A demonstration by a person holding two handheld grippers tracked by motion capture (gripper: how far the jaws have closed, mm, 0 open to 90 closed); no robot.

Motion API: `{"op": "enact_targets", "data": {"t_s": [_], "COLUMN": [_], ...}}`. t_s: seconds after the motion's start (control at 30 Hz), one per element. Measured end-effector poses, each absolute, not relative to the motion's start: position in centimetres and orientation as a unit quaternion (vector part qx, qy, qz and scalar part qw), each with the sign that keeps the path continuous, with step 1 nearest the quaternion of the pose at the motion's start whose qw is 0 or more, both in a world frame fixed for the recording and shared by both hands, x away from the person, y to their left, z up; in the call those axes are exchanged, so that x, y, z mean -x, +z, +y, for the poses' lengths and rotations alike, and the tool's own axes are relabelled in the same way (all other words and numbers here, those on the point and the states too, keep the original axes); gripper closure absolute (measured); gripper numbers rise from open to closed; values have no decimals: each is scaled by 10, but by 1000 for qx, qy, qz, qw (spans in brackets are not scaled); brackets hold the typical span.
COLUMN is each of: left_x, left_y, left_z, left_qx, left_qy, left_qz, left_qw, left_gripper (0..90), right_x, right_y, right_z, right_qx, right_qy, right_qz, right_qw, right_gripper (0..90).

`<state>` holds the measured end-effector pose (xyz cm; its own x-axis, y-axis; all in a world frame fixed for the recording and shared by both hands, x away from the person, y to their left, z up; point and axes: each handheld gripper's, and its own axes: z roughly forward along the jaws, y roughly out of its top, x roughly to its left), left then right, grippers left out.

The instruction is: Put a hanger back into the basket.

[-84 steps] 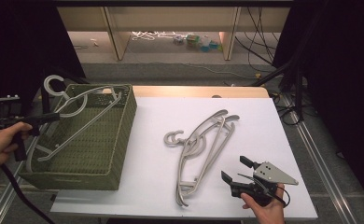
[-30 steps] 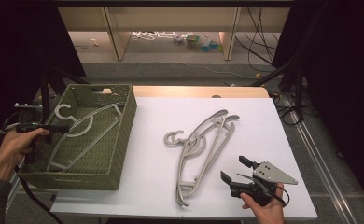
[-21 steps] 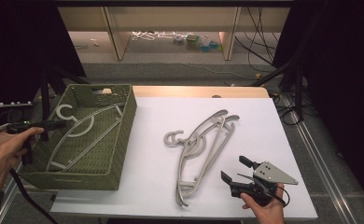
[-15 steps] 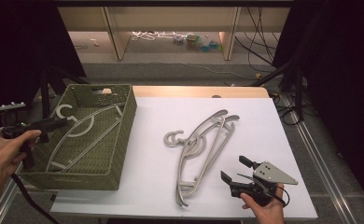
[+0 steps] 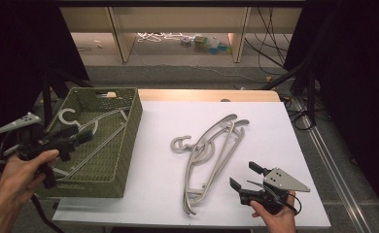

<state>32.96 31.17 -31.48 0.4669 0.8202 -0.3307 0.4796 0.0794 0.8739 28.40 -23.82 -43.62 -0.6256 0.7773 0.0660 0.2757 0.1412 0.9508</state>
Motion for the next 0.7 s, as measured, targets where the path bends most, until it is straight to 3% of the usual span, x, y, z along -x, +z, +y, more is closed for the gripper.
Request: {"op": "enact_targets", "data": {"t_s": [0.2,0.27,0.3,0.33,0.7], "left_x": [-316,-317,-315,-310,-314], "left_y": [-321,-324,-325,-327,-360], "left_z": [271,261,255,244,192], "left_qx": [-686,-701,-707,-702,-723], "left_qy": [134,161,155,116,104], "left_qz": [460,433,432,445,416], "left_qw": [548,543,539,544,542], "left_gripper": [229,229,228,228,218], "right_x": [-284,-284,-284,-285,-285], "right_y": [-436,-436,-436,-437,-436], "right_z": [-238,-238,-239,-238,-240], "right_qx": [-365,-366,-366,-365,-362], "right_qy": [544,544,544,550,550], "right_qz": [719,719,719,716,719], "right_qw": [231,231,230,226,223], "right_gripper": [162,162,162,162,162]}}
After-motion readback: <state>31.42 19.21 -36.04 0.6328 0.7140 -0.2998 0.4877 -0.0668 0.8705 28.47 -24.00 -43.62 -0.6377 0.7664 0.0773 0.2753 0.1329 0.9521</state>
